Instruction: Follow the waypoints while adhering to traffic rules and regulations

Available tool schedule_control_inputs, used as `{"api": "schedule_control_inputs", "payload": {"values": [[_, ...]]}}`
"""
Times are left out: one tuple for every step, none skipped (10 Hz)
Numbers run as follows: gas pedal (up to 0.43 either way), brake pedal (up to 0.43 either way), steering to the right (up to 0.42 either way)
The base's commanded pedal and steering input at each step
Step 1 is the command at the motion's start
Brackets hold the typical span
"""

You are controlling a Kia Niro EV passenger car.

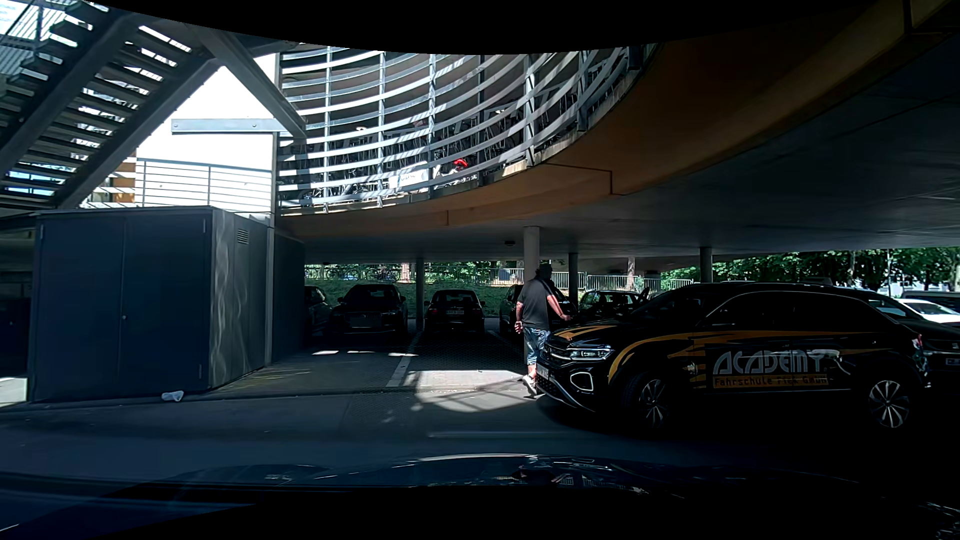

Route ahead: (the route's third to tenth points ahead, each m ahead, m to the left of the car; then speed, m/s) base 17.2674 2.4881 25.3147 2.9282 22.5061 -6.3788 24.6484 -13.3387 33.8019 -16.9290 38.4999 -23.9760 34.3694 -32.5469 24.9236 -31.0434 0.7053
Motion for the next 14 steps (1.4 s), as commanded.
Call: {"api": "schedule_control_inputs", "payload": {"values": [[0.0,0.11,0.712],[0.0,0.11,0.735],[0.0,0.116,0.755],[0.0,0.14,0.762],[0.0,0.146,0.762],[0.0,0.14,0.759],[0.0,0.116,0.758],[0.0,0.11,0.76],[0.0,0.11,0.765],[0.0,0.11,0.769],[0.0,0.11,0.781],[0.0,0.11,0.803],[0.0,0.11,0.821],[0.0,0.098,0.838]]}}
